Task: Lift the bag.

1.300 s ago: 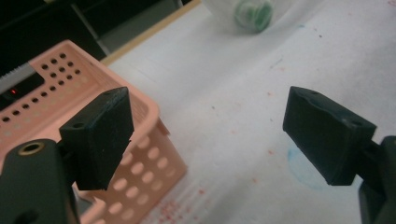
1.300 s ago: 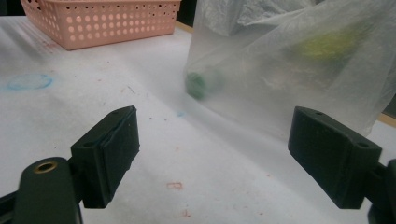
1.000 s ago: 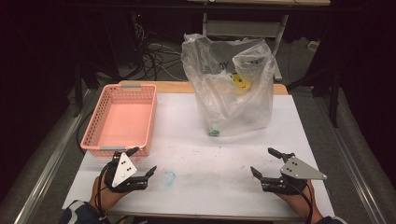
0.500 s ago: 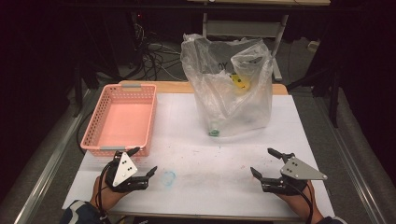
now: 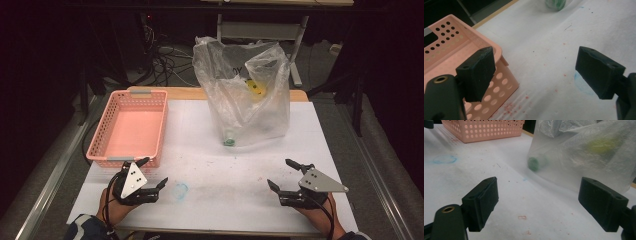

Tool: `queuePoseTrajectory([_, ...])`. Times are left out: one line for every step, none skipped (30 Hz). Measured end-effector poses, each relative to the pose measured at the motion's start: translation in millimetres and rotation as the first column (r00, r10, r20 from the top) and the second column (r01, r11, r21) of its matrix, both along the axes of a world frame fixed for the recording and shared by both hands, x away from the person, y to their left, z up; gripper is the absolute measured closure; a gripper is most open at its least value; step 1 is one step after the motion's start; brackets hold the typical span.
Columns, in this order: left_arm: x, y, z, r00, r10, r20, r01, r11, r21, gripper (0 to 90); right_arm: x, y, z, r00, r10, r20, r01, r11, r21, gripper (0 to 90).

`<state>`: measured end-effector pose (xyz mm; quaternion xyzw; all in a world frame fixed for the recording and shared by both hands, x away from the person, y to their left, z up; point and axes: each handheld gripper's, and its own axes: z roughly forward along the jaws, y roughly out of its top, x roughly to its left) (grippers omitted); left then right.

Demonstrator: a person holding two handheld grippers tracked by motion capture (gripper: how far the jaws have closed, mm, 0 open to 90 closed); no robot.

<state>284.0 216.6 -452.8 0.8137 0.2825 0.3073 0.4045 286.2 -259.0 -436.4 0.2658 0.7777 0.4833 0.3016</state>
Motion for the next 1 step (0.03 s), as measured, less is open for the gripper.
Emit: queuePoseTrajectory([0.5,-0.6,0.0,1.0,0.001,-0.001,-0.001,1.0,-0.003,16.0,0.1,0.0,-0.3,1.0,0.0,-0.002,0.0,1.0,-0.001,17.1])
